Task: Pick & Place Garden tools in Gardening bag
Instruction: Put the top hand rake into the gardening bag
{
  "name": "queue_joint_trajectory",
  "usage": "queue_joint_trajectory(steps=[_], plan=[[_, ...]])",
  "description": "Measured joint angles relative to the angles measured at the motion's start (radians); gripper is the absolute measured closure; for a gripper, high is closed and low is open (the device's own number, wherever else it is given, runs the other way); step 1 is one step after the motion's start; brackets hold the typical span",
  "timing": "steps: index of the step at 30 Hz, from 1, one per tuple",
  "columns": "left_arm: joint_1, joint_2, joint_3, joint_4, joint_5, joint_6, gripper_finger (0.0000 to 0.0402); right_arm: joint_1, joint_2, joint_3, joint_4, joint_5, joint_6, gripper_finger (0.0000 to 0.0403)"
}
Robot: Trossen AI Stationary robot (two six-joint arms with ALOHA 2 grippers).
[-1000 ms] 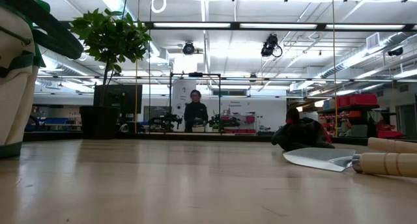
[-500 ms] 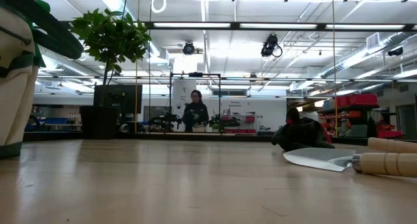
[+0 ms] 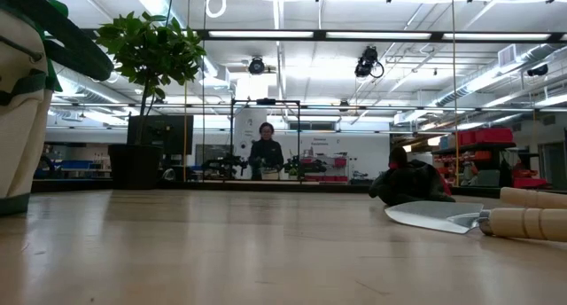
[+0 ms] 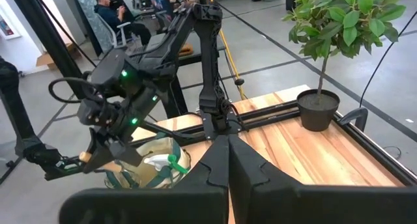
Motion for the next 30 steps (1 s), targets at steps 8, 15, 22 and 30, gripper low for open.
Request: queue_joint_trajectory(steps=[8,15,22,30], plan=[[-0.004,0.03,0.0,0.002,0.044,0.001,0.0322,0.0,0.0,0.0,0.0,0.0,0.0,0.0403],[-0.004,0.03,0.0,0.001,0.076,0.0,0.0328,0.0,0.0,0.0,0.0,-0.008,0.0,0.0403],[-0.004,0.03,0.0,-0.001,0.018,0.001,0.0304,0.0,0.0,0.0,0.0,-0.008,0.023,0.0403],[-0.004,0.03,0.0,-0.001,0.016,-0.007,0.0298,0.0,0.0,0.0,0.0,-0.01,0.031,0.0403]])
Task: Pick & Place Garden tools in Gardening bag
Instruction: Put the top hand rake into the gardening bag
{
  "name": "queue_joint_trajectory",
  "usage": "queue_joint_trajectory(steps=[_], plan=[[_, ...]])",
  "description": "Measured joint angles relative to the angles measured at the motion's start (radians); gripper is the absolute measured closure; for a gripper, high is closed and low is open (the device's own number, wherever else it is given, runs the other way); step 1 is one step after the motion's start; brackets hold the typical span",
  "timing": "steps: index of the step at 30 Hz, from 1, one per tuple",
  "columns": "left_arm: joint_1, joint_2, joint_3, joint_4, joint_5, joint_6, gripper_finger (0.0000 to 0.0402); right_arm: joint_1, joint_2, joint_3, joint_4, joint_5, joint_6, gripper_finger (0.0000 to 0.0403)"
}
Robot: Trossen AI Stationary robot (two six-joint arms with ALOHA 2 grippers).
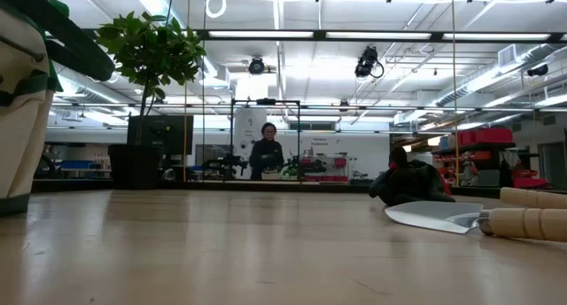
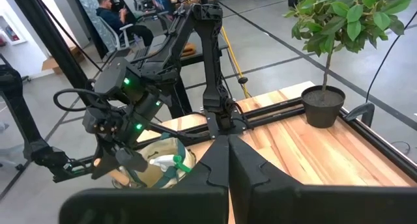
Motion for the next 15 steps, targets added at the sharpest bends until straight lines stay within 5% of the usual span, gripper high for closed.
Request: queue_joint_trajectory(steps=[15], plan=[[0.001,0.0,0.0,-0.08,-0.027,-0.075,0.0296,0.0,0.0,0.0,0.0,0.0,-0.001,0.0403]])
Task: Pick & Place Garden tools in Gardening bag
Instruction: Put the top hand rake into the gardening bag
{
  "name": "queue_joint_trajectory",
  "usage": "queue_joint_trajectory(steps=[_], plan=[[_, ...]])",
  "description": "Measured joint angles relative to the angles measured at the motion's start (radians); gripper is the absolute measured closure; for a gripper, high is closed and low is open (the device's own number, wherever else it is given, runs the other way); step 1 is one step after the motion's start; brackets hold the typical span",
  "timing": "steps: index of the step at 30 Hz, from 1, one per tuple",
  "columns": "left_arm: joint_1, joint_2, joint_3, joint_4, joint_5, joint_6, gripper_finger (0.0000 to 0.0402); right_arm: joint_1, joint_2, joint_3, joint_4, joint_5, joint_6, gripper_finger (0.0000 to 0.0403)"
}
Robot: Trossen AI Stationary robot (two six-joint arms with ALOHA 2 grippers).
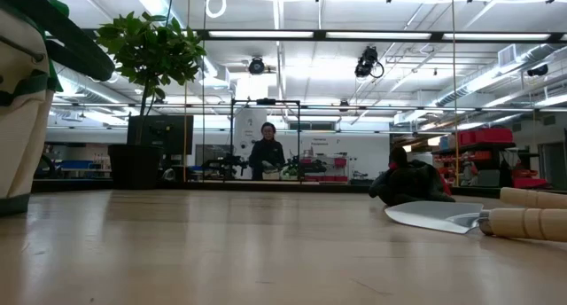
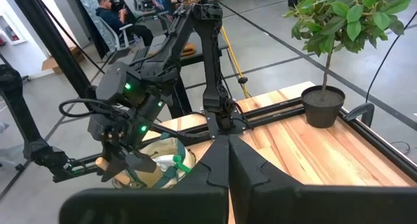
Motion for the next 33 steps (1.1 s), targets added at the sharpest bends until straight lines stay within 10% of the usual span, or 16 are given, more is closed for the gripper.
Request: queue_joint_trajectory(steps=[19,33], plan=[[0.047,0.0,0.0,-0.119,-0.014,-0.002,0.0164,0.0,0.0,0.0,0.0,0.0,-0.005,0.0403],[0.047,-0.001,0.0,-0.119,0.015,-0.004,0.0283,0.0,0.0,0.0,0.0,0.001,-0.014,0.0403]])
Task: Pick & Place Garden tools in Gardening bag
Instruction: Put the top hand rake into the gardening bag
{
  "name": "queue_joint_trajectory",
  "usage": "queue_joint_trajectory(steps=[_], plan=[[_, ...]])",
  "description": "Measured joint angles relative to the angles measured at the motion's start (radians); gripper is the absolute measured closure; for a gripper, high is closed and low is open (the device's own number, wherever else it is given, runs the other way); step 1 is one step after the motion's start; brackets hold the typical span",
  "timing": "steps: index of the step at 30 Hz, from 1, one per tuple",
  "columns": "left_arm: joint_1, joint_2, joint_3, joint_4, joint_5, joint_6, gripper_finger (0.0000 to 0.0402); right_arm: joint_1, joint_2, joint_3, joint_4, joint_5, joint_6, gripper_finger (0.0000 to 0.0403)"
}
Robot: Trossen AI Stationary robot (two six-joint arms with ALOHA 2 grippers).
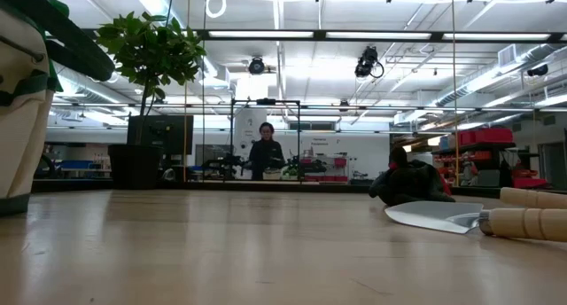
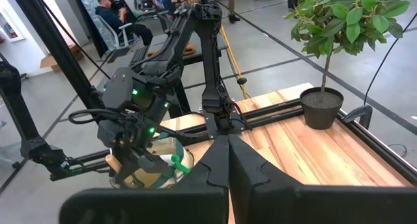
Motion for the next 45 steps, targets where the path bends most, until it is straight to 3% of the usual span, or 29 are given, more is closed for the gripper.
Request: queue_joint_trajectory(steps=[6,21,29,45], plan=[[0.0,0.0,0.0,0.0,0.039,0.006,0.0327,0.0,0.0,0.0,0.0,0.001,0.0,0.0403],[0.012,-0.003,0.0,-0.013,0.057,0.041,0.0326,0.0,0.0,0.0,0.0,0.001,-0.001,0.0403],[0.029,-0.016,0.072,-0.169,0.007,0.144,0.0324,0.0,0.0,0.0,0.0,0.001,-0.001,0.0403],[0.03,-0.015,0.076,-0.225,-0.004,0.16,0.0312,0.0,0.0,0.0,0.0,0.0,-0.001,0.0403]])
